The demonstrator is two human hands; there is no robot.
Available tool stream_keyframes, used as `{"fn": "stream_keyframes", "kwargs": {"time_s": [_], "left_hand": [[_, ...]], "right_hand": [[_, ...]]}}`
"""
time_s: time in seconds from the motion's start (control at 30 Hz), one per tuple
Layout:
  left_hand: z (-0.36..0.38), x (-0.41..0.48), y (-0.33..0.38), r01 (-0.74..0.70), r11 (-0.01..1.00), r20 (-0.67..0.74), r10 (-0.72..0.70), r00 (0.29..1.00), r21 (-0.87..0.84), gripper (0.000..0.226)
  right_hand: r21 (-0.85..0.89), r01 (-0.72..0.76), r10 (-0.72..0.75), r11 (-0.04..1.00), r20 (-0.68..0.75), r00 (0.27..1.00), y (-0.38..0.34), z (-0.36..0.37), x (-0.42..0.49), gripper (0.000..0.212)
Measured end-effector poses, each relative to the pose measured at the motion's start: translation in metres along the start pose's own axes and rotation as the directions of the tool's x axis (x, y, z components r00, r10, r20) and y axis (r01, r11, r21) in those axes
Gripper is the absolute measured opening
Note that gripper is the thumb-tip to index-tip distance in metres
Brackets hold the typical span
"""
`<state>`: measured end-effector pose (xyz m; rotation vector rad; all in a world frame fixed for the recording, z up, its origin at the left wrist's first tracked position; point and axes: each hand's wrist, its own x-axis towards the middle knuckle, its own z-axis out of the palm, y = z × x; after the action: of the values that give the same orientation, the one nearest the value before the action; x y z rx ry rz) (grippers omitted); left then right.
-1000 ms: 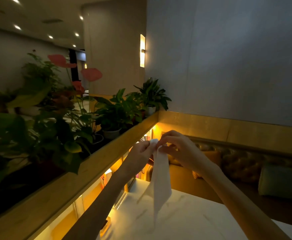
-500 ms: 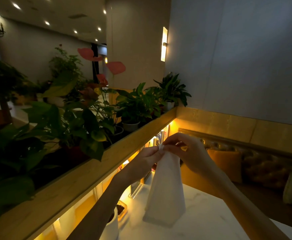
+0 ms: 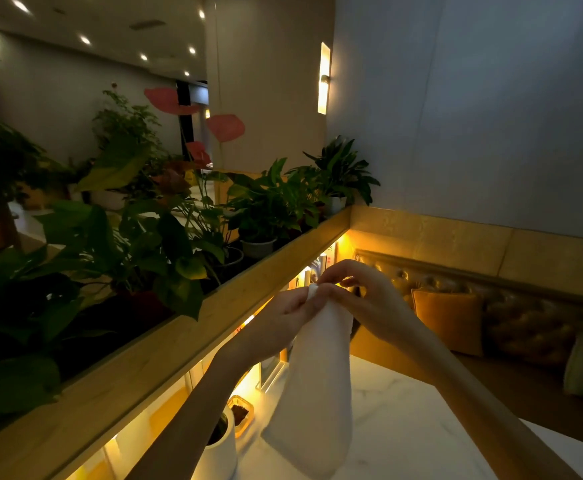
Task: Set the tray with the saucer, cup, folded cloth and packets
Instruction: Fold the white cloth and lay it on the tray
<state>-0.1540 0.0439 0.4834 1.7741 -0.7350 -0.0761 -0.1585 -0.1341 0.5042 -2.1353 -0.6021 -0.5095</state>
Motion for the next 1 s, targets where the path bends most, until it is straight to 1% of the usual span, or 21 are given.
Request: {"fn": "stream_keyframes", "kwargs": {"time_s": [0.07,0.17,0.23,0.27,0.33,0.4,0.47,0.57,0.63,0.7,0.77,0.87,0.93,1.0], "left_hand": [[-0.001,0.003,0.0,-0.011,1.0,0.005,0.011,1.0,-0.009,0.028],[-0.005,0.006,-0.002,-0.032,0.999,-0.006,0.031,0.999,-0.015,0.021],[-0.007,0.01,-0.004,-0.03,0.999,-0.024,0.029,0.999,-0.033,0.02],[-0.007,0.012,-0.004,-0.03,0.999,-0.032,0.029,0.999,-0.04,0.019],[-0.007,0.017,-0.008,-0.041,0.999,-0.049,0.04,0.998,-0.024,0.02],[-0.005,0.024,-0.012,-0.055,0.998,-0.088,0.057,0.994,0.022,0.026],[-0.002,0.032,-0.017,-0.071,0.997,-0.119,0.076,0.99,0.043,0.031],[0.007,0.039,-0.019,-0.102,0.994,-0.122,0.098,0.988,-0.025,0.024],[0.013,0.045,-0.019,-0.107,0.992,-0.121,0.098,0.988,-0.071,0.022],[0.017,0.05,-0.02,-0.118,0.985,-0.122,0.103,0.987,-0.125,0.015],[0.02,0.055,-0.022,-0.116,0.979,-0.121,0.096,0.988,-0.169,0.013],[0.024,0.062,-0.025,-0.101,0.98,-0.145,0.076,0.986,-0.173,0.02],[0.028,0.065,-0.027,-0.101,0.982,-0.163,0.075,0.984,-0.158,0.019],[0.033,0.069,-0.029,-0.115,0.988,-0.187,0.094,0.978,-0.107,0.017]], "right_hand": [[-0.011,-0.067,0.067,0.998,0.062,0.996,0.006,-0.01,-0.002,0.025],[-0.006,-0.156,0.154,0.988,0.209,0.966,0.02,-0.028,-0.008,0.034],[0.018,-0.186,0.173,0.982,0.295,0.94,0.03,-0.037,-0.013,0.043],[0.021,-0.182,0.167,0.983,0.303,0.938,0.034,-0.04,-0.016,0.043],[0.032,-0.173,0.161,0.984,0.234,0.959,0.039,-0.044,-0.021,0.034],[0.066,-0.174,0.165,0.983,0.123,0.979,0.043,-0.048,-0.025,0.026],[0.12,-0.18,0.18,0.976,0.014,0.984,0.047,-0.053,-0.028,0.02],[0.141,-0.182,0.198,0.973,-0.107,0.974,0.047,-0.06,-0.031,0.026],[0.136,-0.192,0.212,0.972,-0.15,0.966,0.046,-0.064,-0.033,0.028],[0.106,-0.205,0.222,0.973,-0.187,0.957,0.044,-0.068,-0.034,0.023],[0.089,-0.21,0.224,0.974,-0.212,0.951,0.043,-0.073,-0.034,0.02],[0.129,-0.208,0.233,0.969,-0.226,0.946,0.043,-0.078,-0.032,0.016],[0.14,-0.221,0.249,0.965,-0.234,0.94,0.043,-0.079,-0.029,0.014],[0.04,-0.252,0.254,0.967,-0.226,0.94,0.044,-0.079,-0.025,0.012]]}}
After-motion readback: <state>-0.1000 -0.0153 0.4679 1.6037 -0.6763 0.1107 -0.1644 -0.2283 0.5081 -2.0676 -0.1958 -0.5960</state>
